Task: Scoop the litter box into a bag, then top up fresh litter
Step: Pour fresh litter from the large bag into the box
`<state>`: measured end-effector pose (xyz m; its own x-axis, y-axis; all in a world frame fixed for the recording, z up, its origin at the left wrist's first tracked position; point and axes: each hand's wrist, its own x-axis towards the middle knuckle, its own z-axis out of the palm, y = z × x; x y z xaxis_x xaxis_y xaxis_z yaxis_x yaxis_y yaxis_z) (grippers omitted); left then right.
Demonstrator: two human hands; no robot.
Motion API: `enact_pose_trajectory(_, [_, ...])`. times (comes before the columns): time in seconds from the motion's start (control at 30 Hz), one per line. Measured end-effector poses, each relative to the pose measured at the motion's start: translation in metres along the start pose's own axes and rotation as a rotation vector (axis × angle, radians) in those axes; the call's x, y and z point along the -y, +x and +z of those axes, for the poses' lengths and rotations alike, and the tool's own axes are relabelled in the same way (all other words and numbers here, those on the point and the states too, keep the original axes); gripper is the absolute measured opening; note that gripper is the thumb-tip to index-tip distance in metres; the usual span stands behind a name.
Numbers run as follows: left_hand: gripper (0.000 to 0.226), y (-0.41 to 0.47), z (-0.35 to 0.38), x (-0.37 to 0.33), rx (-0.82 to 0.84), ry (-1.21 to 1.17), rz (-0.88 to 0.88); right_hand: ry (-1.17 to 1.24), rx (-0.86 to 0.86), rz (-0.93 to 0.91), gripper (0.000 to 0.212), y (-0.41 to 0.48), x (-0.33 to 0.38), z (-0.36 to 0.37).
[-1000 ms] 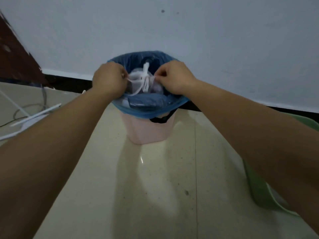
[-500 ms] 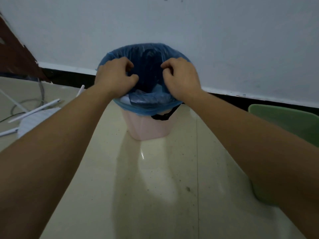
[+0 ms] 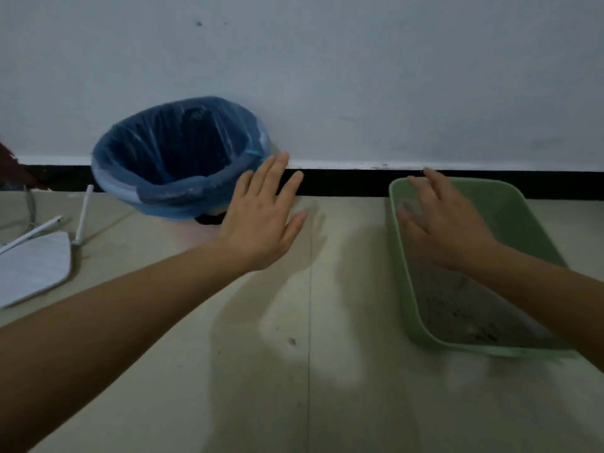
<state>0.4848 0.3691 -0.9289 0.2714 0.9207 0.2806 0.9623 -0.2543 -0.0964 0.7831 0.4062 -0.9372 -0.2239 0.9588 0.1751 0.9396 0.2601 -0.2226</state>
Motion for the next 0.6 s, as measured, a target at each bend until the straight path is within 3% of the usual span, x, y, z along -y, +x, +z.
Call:
enact_pose_trajectory(0.2, [0.061,-0.015,0.038,-0.038,0.106,-0.075,-0.062,-0.082,0.057,0.126,0.071,-0.022,-0.040,0.037])
enact_pose_trajectory(0.37, [0.062,-0.058,0.062,-0.057,0.404,-0.103,-0.183,-0.042,0.195,0.148,0.064,-0.057,-0.012,0.077])
enact_pose_trajectory(0.5, [0.062,-0.094,0.028,-0.063,0.636,-0.031,-0.159,-0.078,0.449,0.110,0.066,-0.084,0.022,0.059])
enact_pose_trajectory(0.6, [0.060,-0.108,-0.035,-0.051,0.697,-0.049,-0.160,-0.103,0.567,0.099,0.063,-0.091,0.051,0.010])
